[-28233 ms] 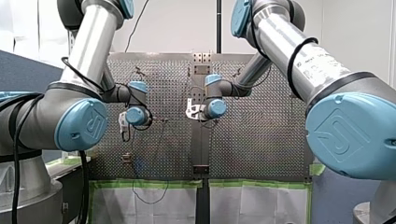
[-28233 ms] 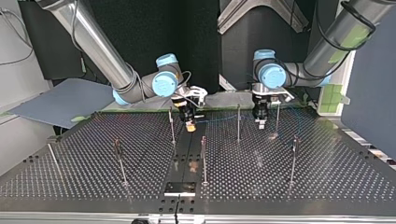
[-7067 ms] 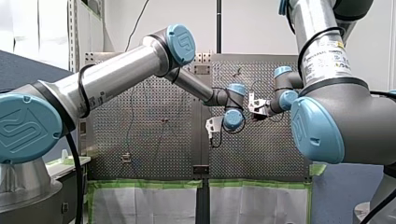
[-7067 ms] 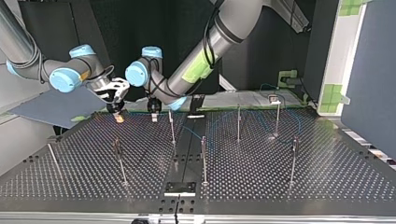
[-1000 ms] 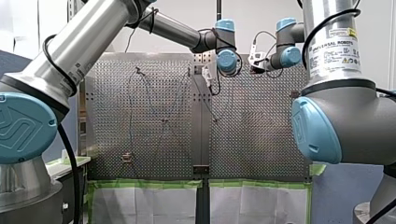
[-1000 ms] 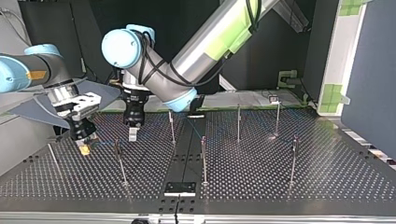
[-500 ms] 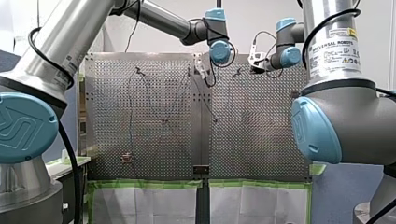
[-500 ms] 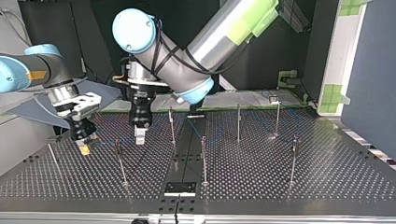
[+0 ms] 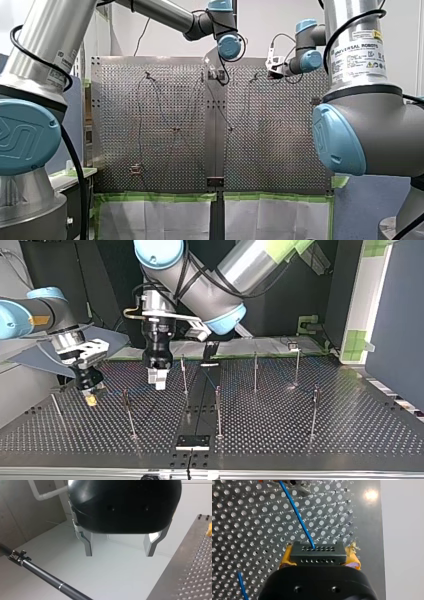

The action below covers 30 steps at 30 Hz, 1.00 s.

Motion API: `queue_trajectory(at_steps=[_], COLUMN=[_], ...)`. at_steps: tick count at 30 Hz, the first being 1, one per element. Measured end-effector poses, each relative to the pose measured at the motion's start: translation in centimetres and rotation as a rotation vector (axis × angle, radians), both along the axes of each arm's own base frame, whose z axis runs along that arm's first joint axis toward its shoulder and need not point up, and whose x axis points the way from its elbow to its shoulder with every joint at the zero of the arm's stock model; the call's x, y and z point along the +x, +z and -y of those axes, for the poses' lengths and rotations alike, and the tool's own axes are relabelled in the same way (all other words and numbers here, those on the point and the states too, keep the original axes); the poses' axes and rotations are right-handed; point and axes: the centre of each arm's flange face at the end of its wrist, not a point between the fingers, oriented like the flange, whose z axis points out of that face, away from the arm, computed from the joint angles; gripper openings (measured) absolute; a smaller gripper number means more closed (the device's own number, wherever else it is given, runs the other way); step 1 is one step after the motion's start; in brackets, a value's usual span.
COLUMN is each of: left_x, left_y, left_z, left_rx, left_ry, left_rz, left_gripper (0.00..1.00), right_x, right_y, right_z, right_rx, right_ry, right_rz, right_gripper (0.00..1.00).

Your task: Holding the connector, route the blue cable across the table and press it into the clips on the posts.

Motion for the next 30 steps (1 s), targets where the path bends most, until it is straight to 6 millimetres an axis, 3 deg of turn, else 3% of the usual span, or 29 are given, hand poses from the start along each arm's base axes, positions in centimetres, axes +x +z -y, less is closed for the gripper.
queue_trajectory(at_steps=[11,30], left_x=[-1.5,-1.7], left_y=[-4.7,-11.1], left_z=[1.1,-0.3], left_rx=[-0.016,-0.085], left_ry=[-0.048,-0.096], left_rz=[-0.011,-0.016], left_gripper=[1.00,1.00], right_x=[0.0,-0.1], right_y=[0.0,-0.1], right_z=[0.0,0.1], right_rx=[0.000,0.001], right_ry=[-0.001,-0.001], right_rz=[-0.001,-0.002], right_gripper=[0.00,0.00])
